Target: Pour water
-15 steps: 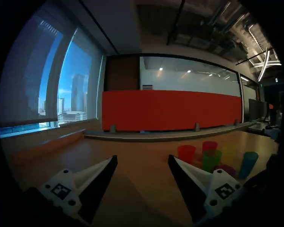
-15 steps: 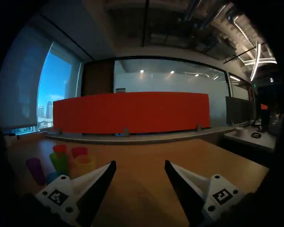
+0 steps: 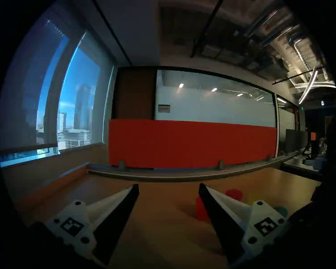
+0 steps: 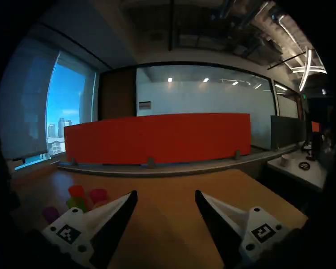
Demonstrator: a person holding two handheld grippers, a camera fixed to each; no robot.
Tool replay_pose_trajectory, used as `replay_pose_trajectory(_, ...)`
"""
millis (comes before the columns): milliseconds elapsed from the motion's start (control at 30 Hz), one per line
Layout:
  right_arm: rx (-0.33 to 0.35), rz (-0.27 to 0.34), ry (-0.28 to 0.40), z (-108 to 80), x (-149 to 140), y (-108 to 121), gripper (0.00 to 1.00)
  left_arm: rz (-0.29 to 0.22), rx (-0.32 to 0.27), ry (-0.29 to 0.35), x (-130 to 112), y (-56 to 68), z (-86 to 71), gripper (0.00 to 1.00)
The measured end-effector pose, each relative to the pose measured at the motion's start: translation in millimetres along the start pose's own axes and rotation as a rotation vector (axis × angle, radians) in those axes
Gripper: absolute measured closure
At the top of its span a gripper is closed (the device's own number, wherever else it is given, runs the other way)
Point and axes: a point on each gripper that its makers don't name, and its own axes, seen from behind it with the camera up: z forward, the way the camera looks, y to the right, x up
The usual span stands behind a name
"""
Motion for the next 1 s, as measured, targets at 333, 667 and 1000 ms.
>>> replay_pose_trajectory(333,0.044,-0.031,0.013,4.0,63.0,-14.2,0.01,0.029,-0.031,-0.021,57.8,8.4,16.1,0.0)
replay_pose_trajectory(667,0.084,-0.003,0.011,4.8,94.8,-20.7,0.01,0.046,-0.077,-0.048,82.6,17.8,20.3,0.0)
replay_pose_trajectory(1000,0.235,-0.026,0.002,-4.8,100.2,-50.3,0.01,0.083,-0.188,-0.076,81.3,40.7,14.0,0.0)
